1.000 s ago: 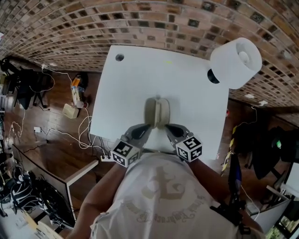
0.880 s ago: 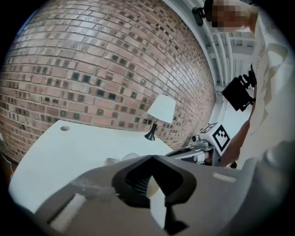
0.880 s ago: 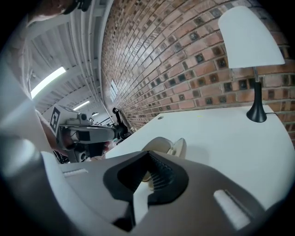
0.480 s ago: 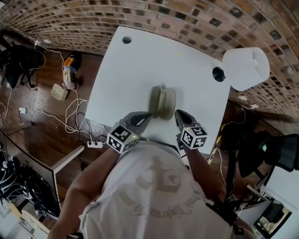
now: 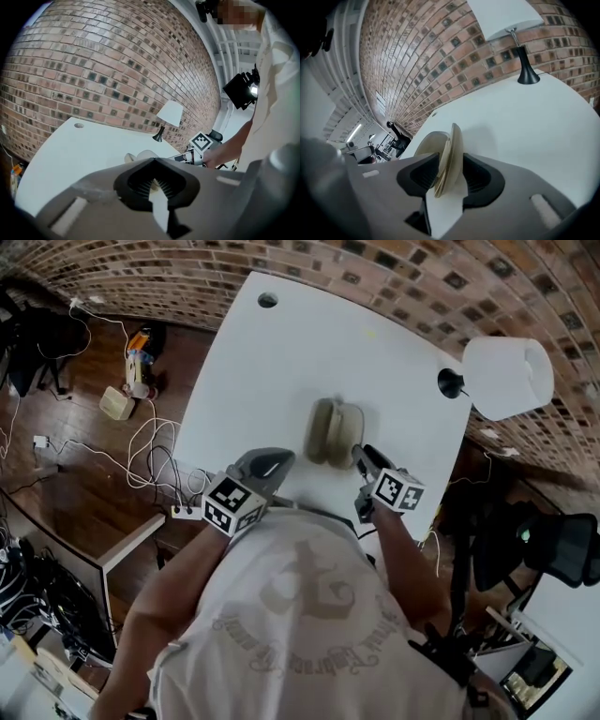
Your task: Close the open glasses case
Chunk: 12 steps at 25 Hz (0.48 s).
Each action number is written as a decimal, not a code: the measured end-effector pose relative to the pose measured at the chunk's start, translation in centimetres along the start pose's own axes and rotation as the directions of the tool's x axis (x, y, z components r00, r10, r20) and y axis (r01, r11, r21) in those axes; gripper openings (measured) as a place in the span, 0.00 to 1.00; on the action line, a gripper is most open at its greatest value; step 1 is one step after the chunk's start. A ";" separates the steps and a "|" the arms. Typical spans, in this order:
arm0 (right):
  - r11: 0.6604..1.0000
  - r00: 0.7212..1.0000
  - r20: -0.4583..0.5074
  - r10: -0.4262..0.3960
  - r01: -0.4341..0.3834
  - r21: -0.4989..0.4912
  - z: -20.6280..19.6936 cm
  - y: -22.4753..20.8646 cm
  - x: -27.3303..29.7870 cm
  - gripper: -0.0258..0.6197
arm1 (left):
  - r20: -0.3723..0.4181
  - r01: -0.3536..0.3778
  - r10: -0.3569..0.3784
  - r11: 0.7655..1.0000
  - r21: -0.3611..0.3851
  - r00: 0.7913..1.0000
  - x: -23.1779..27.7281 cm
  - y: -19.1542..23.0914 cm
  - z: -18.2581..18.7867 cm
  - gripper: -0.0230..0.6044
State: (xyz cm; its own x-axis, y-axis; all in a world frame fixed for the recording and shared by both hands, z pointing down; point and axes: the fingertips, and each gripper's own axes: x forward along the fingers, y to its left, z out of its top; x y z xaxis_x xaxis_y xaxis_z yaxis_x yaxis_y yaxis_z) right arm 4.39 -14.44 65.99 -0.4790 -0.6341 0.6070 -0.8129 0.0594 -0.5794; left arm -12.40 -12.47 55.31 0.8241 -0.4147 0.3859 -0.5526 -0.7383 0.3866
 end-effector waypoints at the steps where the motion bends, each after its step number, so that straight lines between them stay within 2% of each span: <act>1: 1.000 1.000 -0.017 0.004 -0.004 0.016 -0.4 -0.1 0.4 0.31 | 0.000 -0.001 0.001 1.000 0.000 1.000 0.0 0.1 0.1 0.04; 4: 0.998 0.998 -0.052 0.021 -0.018 0.065 -1.3 -0.7 1.3 0.33 | 0.000 0.000 0.000 1.000 0.004 1.000 -0.1 0.1 0.3 0.04; 12: 0.970 0.994 -0.031 0.104 -0.094 0.224 -1.4 -0.7 2.3 0.31 | -0.011 -0.005 0.006 0.999 0.041 1.000 -0.3 0.0 0.6 0.04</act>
State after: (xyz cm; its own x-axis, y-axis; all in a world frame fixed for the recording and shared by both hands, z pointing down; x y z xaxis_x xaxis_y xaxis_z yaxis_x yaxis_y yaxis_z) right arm 3.35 -14.82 68.54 -0.5706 -0.6006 0.5600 -0.6691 -0.0553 -0.7411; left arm -12.51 -12.67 54.67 0.8193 -0.4131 0.3975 -0.5515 -0.7573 0.3498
